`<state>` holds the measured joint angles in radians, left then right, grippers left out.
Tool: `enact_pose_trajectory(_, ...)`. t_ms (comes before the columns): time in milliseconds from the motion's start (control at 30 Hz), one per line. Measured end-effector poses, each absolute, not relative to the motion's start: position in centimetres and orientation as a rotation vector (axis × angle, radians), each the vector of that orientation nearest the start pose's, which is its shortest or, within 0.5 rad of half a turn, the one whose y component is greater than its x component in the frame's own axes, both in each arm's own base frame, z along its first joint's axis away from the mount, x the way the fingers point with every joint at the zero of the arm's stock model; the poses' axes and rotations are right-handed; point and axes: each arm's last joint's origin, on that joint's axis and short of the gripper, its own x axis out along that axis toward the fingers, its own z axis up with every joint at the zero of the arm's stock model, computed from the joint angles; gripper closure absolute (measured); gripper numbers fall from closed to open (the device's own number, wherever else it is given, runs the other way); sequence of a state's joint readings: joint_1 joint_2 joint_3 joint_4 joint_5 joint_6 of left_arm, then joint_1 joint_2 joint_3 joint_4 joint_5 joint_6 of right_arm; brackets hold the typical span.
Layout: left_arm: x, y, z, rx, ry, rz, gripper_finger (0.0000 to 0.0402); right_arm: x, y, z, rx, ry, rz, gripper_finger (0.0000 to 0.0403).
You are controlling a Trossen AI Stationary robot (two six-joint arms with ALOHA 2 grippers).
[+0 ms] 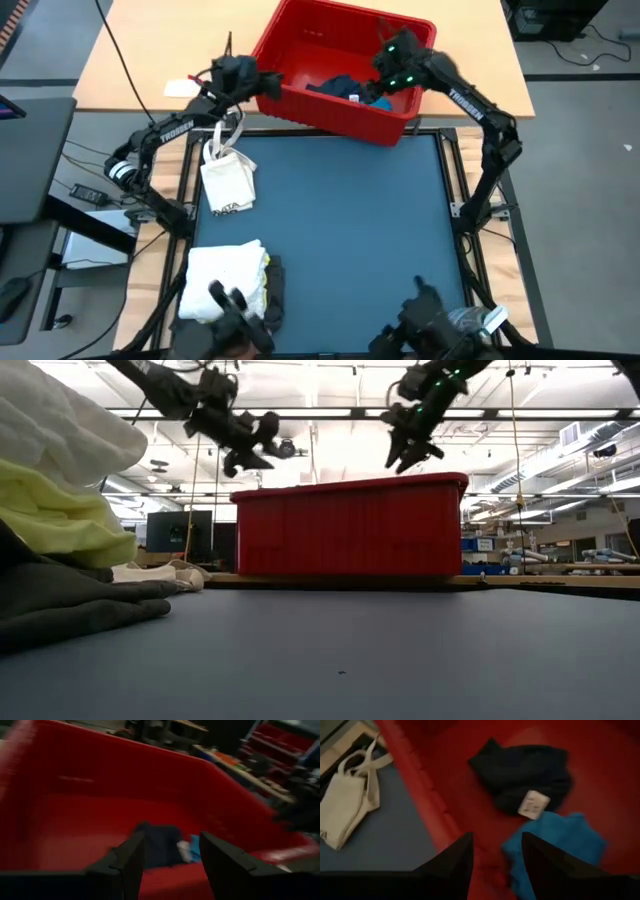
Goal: Fold laundry
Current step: Remove the black shorts from the bin
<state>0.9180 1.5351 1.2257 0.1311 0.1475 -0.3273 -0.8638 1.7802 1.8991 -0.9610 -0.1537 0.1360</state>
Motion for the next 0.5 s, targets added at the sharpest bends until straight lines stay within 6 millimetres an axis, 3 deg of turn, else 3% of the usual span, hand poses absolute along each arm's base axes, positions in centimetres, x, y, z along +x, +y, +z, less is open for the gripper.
enact_pose_trajectory(133, 20.1, 31.0, 31.9, -0.398, 0.071, 0.878, 0.0210, 27.2, -26.8, 36.3, 0.516, 0.722, -0.653, 0.0231)
enact_pose_trajectory(267, 18.8, 33.0, 30.3, -0.413, 0.114, 0.923, 0.0210, 28.4, -25.2, 35.2, 0.511, 0.763, -0.599, 0.0231)
enact_pose_trajectory(367, 18.7, 33.5, 29.4, -0.452, 0.148, 0.863, 0.0210, 28.8, -24.3, 34.6, 0.518, 0.815, -0.564, 0.0231)
enact_pose_trajectory(500, 19.2, 32.4, 28.8, -0.542, 0.231, 0.779, 0.0210, 29.1, -22.6, 33.7, 0.544, 0.925, -0.500, 0.0231)
